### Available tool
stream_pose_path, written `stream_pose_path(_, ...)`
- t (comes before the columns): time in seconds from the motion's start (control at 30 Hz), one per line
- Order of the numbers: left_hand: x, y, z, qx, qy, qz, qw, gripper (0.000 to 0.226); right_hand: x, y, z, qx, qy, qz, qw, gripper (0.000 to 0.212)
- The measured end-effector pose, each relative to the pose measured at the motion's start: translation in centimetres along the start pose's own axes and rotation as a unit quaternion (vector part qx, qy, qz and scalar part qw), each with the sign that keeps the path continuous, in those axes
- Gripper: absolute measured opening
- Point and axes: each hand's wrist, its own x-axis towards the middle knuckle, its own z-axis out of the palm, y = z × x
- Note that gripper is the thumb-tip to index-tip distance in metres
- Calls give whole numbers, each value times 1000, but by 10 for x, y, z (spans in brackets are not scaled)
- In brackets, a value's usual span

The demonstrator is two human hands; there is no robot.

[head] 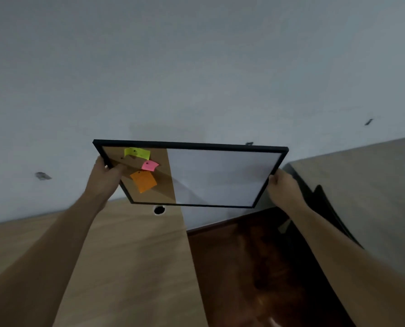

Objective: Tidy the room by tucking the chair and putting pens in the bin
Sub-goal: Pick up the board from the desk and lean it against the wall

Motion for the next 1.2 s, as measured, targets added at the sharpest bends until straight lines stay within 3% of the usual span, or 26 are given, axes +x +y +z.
stream_pose_path(0.33, -71, 55, 118, 35, 64, 11, 997, 65, 30, 97, -146, 72, 2, -30, 997, 33)
stream_pose_path(0.6, -82, 74, 176, 21, 76, 22, 997, 63, 68, 140, -218, 111, 28, -41, 993, 30)
stream_pose_path(0.93, -69, 88, 285, 20, 51, 12, 998, 68, 126, 206, -243, 153, 22, 4, 988, 36)
stream_pose_path(1.2, -2, 69, 403, 8, 4, -10, 1000, 69, 211, 268, -253, 153, 37, 53, 986, 43)
